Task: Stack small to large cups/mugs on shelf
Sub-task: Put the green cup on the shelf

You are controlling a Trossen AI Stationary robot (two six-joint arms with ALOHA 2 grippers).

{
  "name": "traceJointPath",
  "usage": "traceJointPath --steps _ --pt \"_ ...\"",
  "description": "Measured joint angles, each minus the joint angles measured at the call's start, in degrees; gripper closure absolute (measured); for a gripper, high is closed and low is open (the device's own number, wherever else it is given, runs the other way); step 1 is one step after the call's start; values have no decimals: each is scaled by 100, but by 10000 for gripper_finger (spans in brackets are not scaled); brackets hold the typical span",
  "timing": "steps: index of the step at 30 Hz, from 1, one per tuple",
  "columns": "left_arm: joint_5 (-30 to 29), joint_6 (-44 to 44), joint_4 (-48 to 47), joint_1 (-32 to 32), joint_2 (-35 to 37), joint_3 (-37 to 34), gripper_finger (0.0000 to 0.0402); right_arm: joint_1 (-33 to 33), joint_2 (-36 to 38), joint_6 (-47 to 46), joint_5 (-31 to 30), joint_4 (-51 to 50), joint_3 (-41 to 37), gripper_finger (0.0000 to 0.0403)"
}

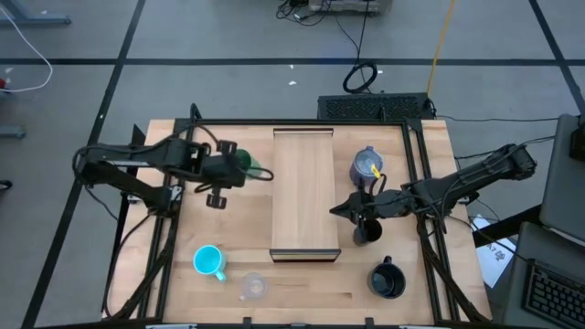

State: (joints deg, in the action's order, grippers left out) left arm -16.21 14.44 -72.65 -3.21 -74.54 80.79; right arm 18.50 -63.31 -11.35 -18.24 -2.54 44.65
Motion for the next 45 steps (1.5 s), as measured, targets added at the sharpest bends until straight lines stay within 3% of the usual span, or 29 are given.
traceJointPath --steps 8,12,20,26,34,39,45 --pt "-39 317 36 -375 -59 957 399 -2 -1 155 -368 1232 -405 403" --pt "-38 574 34 -482 -224 1464 399 -4 0 155 -733 1319 -409 403" --pt "-25 1327 22 -498 -799 2372 399 0 0 153 -747 1338 -409 403" --pt "733 2271 28 -501 -1368 3336 399 33 0 152 -731 1092 -409 403" --pt "656 2690 -588 -179 -2105 4608 399 286 25 153 -726 1060 -409 403" --pt "586 2738 -920 213 -2397 4740 399 304 204 153 -736 966 -409 403" --pt "894 2768 -1211 613 -2589 4735 399 304 583 152 -745 510 -409 403"
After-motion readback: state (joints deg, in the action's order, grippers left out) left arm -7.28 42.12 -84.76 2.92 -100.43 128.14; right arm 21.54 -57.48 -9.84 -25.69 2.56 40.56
